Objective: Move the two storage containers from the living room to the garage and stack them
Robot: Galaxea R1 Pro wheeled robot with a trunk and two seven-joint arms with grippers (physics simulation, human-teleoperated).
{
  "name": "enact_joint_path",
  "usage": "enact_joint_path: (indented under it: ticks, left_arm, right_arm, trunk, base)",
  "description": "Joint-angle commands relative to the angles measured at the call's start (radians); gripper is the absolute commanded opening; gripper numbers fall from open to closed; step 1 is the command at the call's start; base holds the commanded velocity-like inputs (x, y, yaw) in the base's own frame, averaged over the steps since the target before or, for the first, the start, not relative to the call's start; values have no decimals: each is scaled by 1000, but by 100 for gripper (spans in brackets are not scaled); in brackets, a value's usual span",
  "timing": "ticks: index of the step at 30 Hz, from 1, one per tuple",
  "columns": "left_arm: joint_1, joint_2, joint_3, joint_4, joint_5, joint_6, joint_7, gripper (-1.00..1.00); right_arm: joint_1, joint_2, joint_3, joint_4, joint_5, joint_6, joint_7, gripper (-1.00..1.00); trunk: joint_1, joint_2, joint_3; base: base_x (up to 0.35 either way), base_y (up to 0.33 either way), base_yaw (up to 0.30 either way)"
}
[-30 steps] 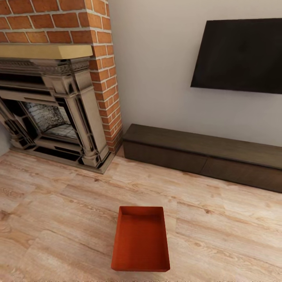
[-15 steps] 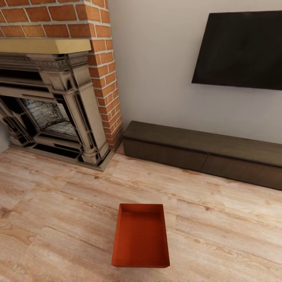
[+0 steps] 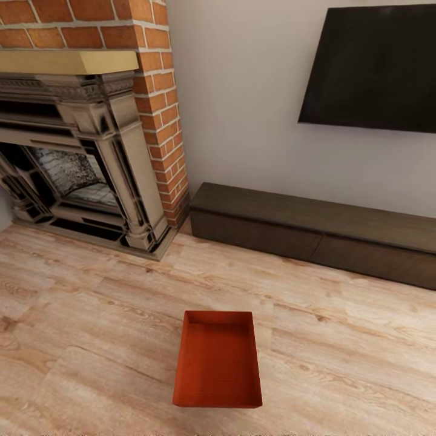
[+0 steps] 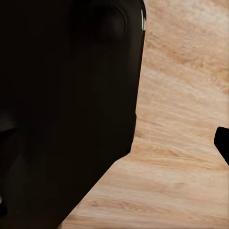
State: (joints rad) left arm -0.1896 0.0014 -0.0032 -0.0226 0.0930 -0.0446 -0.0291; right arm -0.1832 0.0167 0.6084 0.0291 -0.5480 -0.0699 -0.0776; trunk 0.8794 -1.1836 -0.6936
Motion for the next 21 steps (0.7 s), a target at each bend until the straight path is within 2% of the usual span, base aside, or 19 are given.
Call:
enact_joint_path:
  ticks: [1, 11, 21]
  left_arm:
    - [-1, 0, -1, 1, 10, -3, -3, 100]
    - [-1, 0, -1, 1, 10, -3, -3, 100]
    - [0, 0, -1, 1, 10, -3, -3, 100]
  right_arm:
    - [-1, 1, 8, 3, -9, -5, -1, 100]
    - [-1, 2, 8, 3, -9, -7, -1, 100]
    - [-1, 2, 8, 3, -9, -10, 0, 100]
  trunk:
    - [0, 0, -2]
    - [0, 0, -18]
    - [0, 0, -20]
  base:
    - [0, 0, 0]
    - [0, 0, 0]
    - [0, 0, 0]
